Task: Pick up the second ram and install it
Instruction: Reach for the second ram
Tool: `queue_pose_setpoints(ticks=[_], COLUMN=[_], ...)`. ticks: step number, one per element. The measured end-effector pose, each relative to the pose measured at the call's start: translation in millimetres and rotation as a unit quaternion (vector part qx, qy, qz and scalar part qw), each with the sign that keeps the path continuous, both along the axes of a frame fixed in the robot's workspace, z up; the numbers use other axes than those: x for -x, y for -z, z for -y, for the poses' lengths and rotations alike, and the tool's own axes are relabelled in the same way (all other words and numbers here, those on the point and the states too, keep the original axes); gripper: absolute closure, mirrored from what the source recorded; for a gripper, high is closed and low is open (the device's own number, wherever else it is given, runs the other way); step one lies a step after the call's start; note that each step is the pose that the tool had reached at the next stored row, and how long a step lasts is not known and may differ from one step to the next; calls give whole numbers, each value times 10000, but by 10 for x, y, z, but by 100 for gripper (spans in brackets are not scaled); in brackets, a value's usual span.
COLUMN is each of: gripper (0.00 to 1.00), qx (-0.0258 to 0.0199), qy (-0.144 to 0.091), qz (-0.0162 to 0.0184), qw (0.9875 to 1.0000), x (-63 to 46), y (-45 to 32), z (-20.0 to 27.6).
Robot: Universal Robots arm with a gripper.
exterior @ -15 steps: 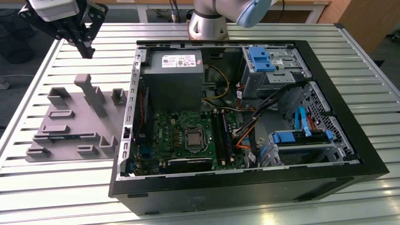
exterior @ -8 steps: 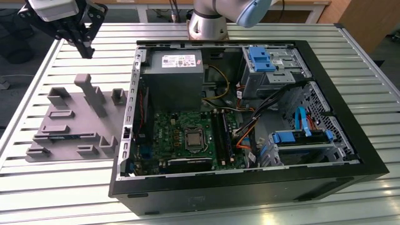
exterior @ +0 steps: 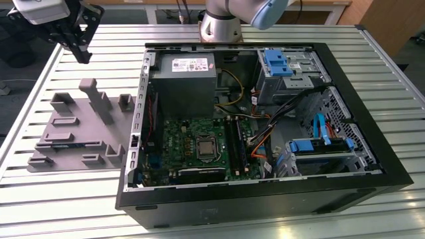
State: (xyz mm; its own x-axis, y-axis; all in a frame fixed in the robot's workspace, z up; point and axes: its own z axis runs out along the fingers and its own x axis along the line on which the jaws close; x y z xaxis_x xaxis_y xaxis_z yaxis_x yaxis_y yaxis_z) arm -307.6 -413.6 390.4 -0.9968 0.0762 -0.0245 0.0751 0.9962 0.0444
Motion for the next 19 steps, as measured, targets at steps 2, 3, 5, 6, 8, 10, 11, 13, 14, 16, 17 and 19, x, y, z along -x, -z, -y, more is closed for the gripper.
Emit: queue_pose_setpoints(ticks=[2,3,5,6,8,10,11,13,14,16,17,19], gripper=[89,89,89,89,89,89,89,89,89,89,89,89], qx=[0,0,0,0,0,1,1,0,0,0,0,0], qy=[0,0,0,-1,0,0,0,0,0,-1,-1,-1], qz=[0,0,0,0,0,0,-1,0,0,0,0,0], qw=[10000,10000,10000,10000,10000,10000,10000,10000,10000,10000,10000,10000], x=[37,57,95,116,155,190,208,247,260,270,270,271], y=[2,3,6,9,15,19,22,27,29,29,28,29], z=[18,28,52,70,107,148,170,210,220,226,226,226])
